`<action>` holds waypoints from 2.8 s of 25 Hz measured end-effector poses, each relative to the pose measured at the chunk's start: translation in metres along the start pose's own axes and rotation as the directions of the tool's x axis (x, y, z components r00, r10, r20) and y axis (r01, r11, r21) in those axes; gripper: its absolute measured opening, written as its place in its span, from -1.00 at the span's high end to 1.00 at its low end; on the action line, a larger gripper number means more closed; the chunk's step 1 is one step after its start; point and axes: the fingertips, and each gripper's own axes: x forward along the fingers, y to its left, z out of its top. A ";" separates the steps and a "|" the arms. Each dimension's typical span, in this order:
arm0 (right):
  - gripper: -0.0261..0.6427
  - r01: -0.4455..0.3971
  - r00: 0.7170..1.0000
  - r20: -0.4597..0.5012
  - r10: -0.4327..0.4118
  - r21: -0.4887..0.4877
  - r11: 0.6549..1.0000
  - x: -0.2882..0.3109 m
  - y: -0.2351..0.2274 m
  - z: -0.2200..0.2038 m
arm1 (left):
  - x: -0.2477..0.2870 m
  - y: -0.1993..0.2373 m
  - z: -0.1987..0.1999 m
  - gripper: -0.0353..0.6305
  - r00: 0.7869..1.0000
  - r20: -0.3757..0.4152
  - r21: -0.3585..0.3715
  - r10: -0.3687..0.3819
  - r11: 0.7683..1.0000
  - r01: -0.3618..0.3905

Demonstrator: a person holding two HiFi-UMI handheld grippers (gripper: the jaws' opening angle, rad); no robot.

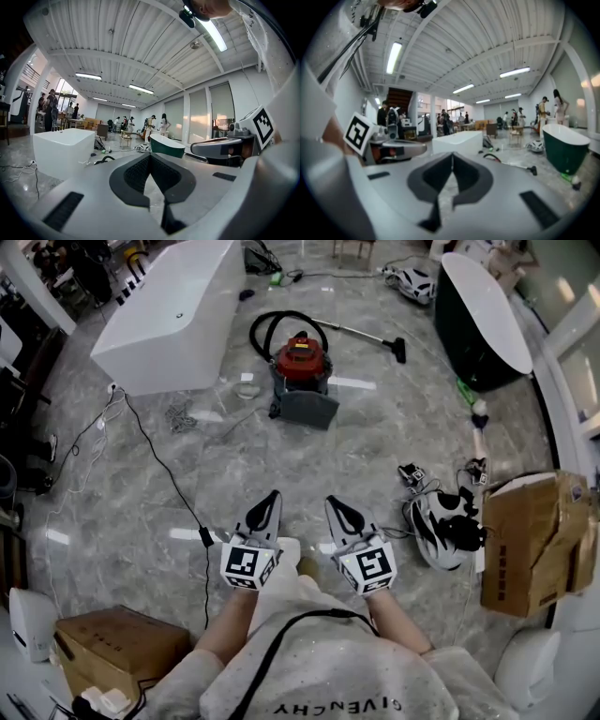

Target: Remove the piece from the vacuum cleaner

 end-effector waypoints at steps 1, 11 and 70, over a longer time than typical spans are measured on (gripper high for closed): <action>0.88 0.002 1.000 0.007 -0.002 0.001 1.000 0.001 -0.002 0.003 | 0.004 0.001 0.001 0.83 1.000 0.002 0.002 0.000 1.000 0.000; 0.88 0.083 0.996 -0.017 -0.083 0.000 0.997 0.035 -0.046 0.008 | 0.052 0.019 0.009 0.83 0.999 0.005 0.001 -0.032 0.999 0.032; 0.88 -0.065 0.916 -0.394 0.079 0.050 0.997 0.362 -0.235 -0.159 | 0.381 0.181 -0.163 0.82 0.940 -0.273 -0.265 -0.207 0.955 0.133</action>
